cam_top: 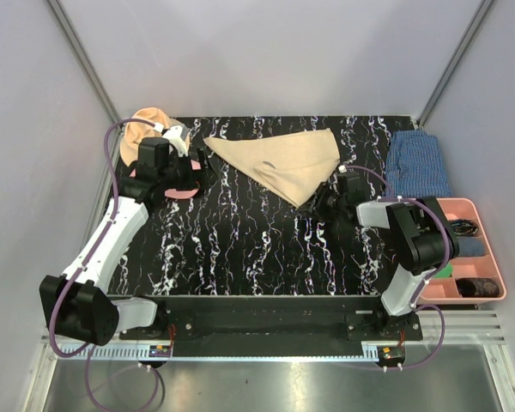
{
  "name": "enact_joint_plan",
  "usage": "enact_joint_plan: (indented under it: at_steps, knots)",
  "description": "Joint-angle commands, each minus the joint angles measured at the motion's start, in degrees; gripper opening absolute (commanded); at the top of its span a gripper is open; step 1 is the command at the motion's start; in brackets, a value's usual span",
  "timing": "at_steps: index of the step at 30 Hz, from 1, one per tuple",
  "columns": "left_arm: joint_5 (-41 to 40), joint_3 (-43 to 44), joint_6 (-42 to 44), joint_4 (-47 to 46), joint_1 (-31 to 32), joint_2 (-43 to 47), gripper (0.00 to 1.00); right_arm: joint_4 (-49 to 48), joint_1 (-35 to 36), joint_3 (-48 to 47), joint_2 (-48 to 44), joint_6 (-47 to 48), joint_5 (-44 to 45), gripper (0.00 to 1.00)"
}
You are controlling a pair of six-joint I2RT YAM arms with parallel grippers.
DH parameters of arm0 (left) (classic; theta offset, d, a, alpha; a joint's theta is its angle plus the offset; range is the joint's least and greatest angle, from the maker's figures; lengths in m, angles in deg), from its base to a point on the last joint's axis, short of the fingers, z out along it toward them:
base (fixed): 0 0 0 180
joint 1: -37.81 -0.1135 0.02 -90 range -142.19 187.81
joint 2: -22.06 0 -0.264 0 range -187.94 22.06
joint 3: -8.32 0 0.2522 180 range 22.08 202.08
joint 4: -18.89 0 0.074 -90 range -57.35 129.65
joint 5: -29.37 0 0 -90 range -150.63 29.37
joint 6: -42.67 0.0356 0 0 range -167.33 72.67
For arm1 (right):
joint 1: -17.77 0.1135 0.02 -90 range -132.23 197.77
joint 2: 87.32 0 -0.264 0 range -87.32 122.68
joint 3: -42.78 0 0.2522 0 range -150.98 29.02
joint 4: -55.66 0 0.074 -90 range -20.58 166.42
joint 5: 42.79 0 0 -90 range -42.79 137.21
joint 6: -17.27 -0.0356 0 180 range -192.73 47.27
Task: Fold the napkin, place the utensils inside, and roll it up
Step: Fold the napkin
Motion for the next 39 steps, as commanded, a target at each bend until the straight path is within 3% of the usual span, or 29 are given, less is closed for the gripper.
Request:
enact_joint_plan:
  at_steps: [1,15,22,29,39]
  knots:
    - [1.9,0.2,-0.4,-3.0,-0.4,1.7,0.99,-0.6,-0.5,-1.7,4.0,-1.1,3.4,0.46]
    - [3.4,0.4,-0.5,-3.1,-0.4,2.0,0.99,1.9,-0.4,-5.2,8.4,-0.6,5.3,0.32]
    - [3.6,0.4,-0.8,-3.1,-0.4,2.2,0.99,4.2,-0.5,-5.3,7.6,2.3,2.6,0.0]
    - [4.7,-3.4,-5.7,-7.1,-0.4,2.1,0.99,11.7,-0.4,0.3,0.3,5.2,-0.4,0.0]
    - [-2.4,-22.2,-23.4,-22.4,-0.4,4.8,0.99,27.5,-0.4,15.7,-22.3,2.8,0.3,0.0]
